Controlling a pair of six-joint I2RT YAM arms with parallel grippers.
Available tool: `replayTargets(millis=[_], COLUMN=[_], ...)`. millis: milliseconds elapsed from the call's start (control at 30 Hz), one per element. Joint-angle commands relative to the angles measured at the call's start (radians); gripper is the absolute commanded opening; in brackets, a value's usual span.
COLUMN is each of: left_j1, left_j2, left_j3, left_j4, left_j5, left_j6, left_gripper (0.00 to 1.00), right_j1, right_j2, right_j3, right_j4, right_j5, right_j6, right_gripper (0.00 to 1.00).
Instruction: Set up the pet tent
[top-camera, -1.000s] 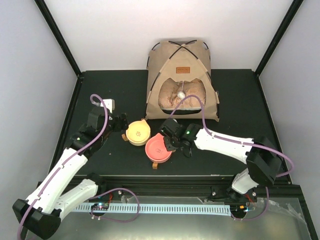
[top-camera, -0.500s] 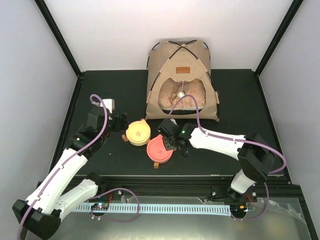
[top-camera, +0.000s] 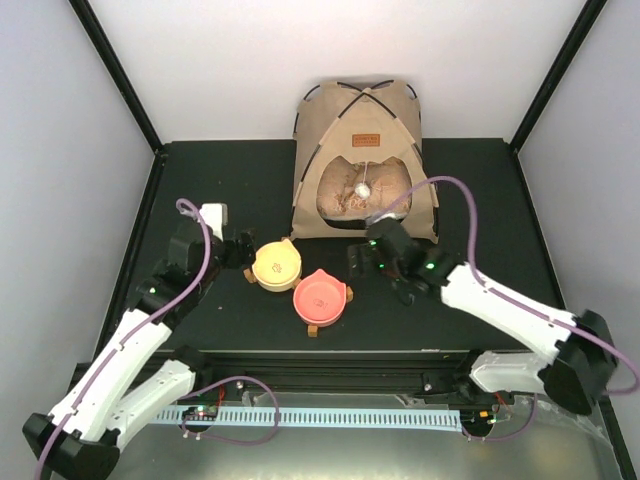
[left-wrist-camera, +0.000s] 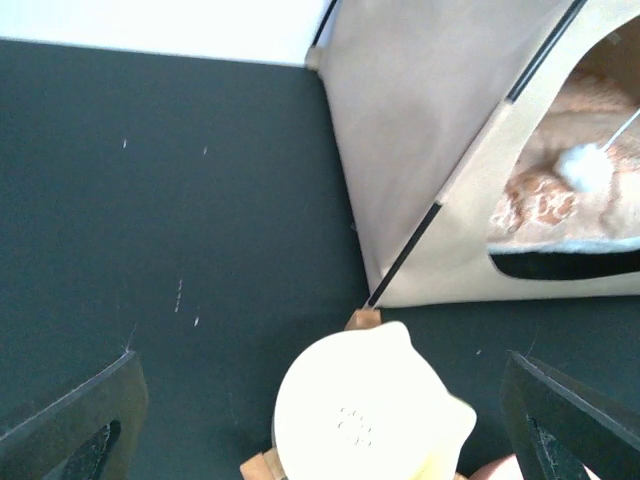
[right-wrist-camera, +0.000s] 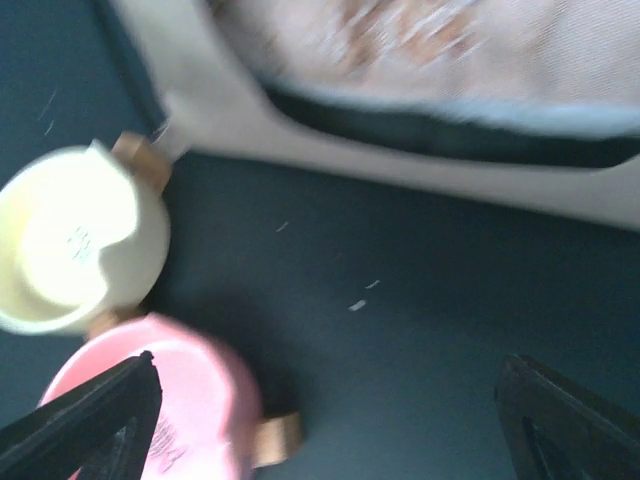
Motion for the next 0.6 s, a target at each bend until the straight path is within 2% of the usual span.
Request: replayTargets(millis=[0, 167, 333, 567], left_j1=[0.006, 0.006, 0.006, 0.015], left_j2=[-0.089, -0.169, -0.196, -0.117], left_j3=[-0.029, -0.075, -0.093, -0.168], left_j4=[0.102, 0.154, 0.157, 0.251], left_j5=[0.045, 0.072, 0.052, -0.103], left_j6=[0.064, 0.132, 0.160, 0.141], left_gripper=[0.99, 0.99, 0.99, 0.99], right_j1=[-0.126, -0.271, -0.347, -0.417], right_j2=[-0.146, -0.287, -0.304, -0.340], right_j3=[-0.086, -0.166, -0.201, -0.401], right_j4=[0.110, 0.237, 0.327, 0.703], right_j5=[0.134, 0.280, 0.456, 0.496], right_j6=[-0.082, -0.155, -0.195, -0.333], right_gripper=[0.97, 1.00, 1.00, 1.00])
